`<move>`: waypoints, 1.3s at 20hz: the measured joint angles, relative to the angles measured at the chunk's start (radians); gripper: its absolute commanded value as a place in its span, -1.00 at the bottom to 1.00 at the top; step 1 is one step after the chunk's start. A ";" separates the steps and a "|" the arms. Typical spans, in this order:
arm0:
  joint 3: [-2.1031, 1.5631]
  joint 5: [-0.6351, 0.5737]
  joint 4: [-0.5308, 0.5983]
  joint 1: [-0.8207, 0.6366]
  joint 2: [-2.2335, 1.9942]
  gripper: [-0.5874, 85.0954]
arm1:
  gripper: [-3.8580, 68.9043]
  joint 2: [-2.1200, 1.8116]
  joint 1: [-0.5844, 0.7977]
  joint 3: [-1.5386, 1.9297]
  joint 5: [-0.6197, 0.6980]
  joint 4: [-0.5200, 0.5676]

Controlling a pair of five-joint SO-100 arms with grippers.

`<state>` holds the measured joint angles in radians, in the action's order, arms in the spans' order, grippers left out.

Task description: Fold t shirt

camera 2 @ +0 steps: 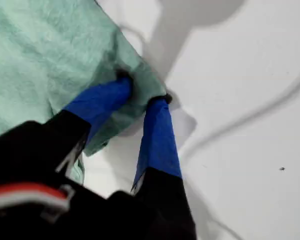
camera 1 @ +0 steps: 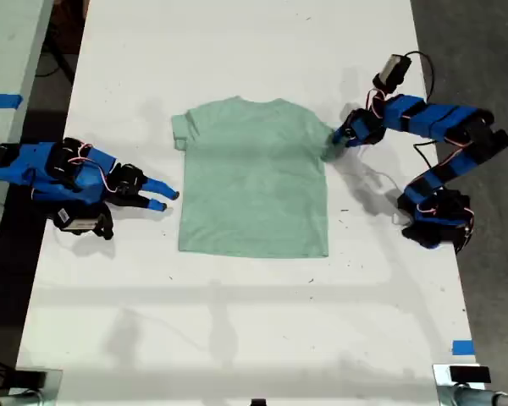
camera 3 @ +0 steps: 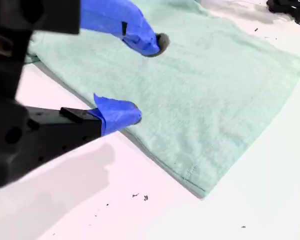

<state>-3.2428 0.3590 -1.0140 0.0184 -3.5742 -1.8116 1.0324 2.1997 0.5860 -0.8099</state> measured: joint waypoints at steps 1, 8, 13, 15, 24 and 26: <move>0.000 0.000 0.000 0.000 0.000 -0.55 | -0.84 0.002 0.000 -0.002 -0.002 0.002; 0.000 0.000 0.000 0.000 0.000 -0.55 | -0.84 -0.074 -0.031 -0.061 0.029 -0.120; 0.000 0.000 0.000 0.000 0.000 -0.55 | -0.84 -0.167 -0.224 -0.281 0.055 -0.179; 0.000 0.000 0.000 0.000 0.000 -0.55 | -0.84 -0.144 -0.328 -0.333 0.055 -0.104; 0.000 0.000 0.000 0.000 0.000 -0.55 | -0.09 0.491 -0.617 -0.769 0.035 -0.038; 0.000 0.000 0.000 0.000 0.000 -0.55 | -0.09 0.514 -0.629 -0.861 0.035 -0.118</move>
<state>-3.2428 0.3590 -1.0140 0.0184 -3.5742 -1.2977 0.4034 1.3392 0.6213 -0.9281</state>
